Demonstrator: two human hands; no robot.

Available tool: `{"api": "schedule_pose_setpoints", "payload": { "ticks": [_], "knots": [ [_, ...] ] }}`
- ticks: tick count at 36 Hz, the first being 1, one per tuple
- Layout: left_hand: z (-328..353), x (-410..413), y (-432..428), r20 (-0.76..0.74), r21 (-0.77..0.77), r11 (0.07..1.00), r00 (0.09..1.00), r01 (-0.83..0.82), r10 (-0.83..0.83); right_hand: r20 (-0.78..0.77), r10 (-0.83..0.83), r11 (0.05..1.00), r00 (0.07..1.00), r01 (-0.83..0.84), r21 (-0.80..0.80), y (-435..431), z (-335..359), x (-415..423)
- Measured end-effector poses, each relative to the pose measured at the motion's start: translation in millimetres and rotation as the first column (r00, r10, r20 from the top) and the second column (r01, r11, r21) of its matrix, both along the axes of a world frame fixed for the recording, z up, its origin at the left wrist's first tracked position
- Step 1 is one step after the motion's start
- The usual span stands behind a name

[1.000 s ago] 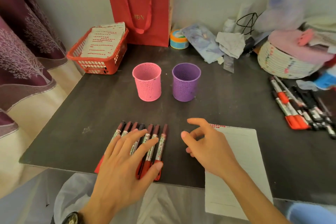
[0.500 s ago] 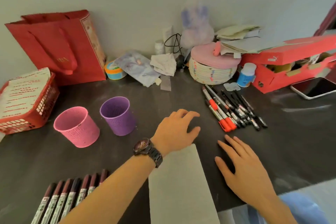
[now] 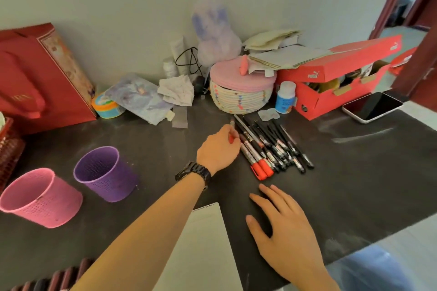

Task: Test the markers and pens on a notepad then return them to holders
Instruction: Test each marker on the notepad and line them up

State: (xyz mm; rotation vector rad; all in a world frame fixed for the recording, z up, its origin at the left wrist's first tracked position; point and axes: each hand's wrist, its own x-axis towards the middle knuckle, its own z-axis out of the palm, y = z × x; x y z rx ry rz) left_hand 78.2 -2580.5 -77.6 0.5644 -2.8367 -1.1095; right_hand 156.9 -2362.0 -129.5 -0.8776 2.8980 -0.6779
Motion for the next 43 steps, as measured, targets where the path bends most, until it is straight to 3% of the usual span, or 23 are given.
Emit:
{"api": "schedule_pose_setpoints", "payload": {
  "ticks": [3, 7, 11, 14, 17, 21, 24, 29, 33, 35, 38, 40, 43],
  "knots": [
    [3.8, 21.5, -6.9, -0.053, 0.275, 0.956, 0.991, -0.105, 0.124, -0.003, -0.006, 0.999, 1.000, 0.005, -0.032, 0.3, 2.1, 1.1],
    [10.3, 68.7, -12.5, -0.081, 0.561, 0.810, 0.964, -0.167, 0.255, 0.025, -0.015, 0.998, 1.000, 0.016, -0.053, -0.6, 2.7, 3.2],
    [17.4, 127.6, -13.9, -0.109, 0.684, 0.709, 0.938, -0.170, 0.329, 0.057, -0.017, 1.000, 0.998, 0.018, -0.010, -3.1, 11.3, 1.7],
    [18.4, 167.2, -10.6, -0.113, 0.717, 0.672, 0.921, -0.183, 0.372, 0.135, -0.042, 0.982, 0.990, 0.066, -0.177, -5.8, 19.5, 5.9],
    [15.4, 200.6, -8.7, -0.126, 0.730, 0.658, 0.910, -0.185, 0.396, 0.406, -0.015, 0.856, 0.914, 0.222, -0.468, -13.7, 29.3, 17.6],
    [9.3, 238.0, -1.9, -0.156, 0.720, 0.670, 0.899, -0.180, 0.409, 0.661, 0.219, 0.648, 0.718, 0.399, -0.649, -41.2, 40.7, 39.1],
    [3.6, 259.7, 5.6, -0.185, 0.682, 0.714, 0.908, -0.157, 0.377, 0.720, 0.327, 0.625, 0.612, 0.432, -0.650, -64.4, 47.8, 59.1],
    [1.9, 283.5, 16.0, -0.160, 0.588, 0.787, 0.926, -0.189, 0.342, 0.708, 0.304, 0.625, 0.637, 0.428, -0.653, -91.2, 55.2, 86.9],
    [2.2, 294.0, 22.6, -0.121, 0.385, 0.867, 0.914, -0.316, 0.387, 0.694, 0.367, 0.530, 0.619, 0.474, -0.703, -100.1, 61.7, 109.2],
    [1.7, 296.1, 27.3, -0.142, 0.212, 0.900, 0.899, -0.382, 0.415, 0.711, 0.505, 0.414, 0.490, 0.586, -0.697, -101.4, 65.3, 120.5],
    [-2.7, 294.0, 35.4, -0.240, -0.184, 0.882, 0.890, -0.433, 0.387, 0.705, 0.652, 0.217, 0.278, 0.822, -0.526, -104.0, 68.2, 132.5],
    [-4.6, 291.7, 42.0, -0.353, -0.321, 0.833, 0.873, -0.450, 0.336, 0.724, 0.655, 0.139, 0.215, 0.908, -0.395, -105.2, 68.1, 134.7],
    [-8.8, 289.1, 46.0, -0.387, -0.359, 0.820, 0.870, -0.446, 0.303, 0.771, 0.609, 0.112, 0.188, 0.942, -0.318, -104.4, 69.2, 132.9]
  ]
}}
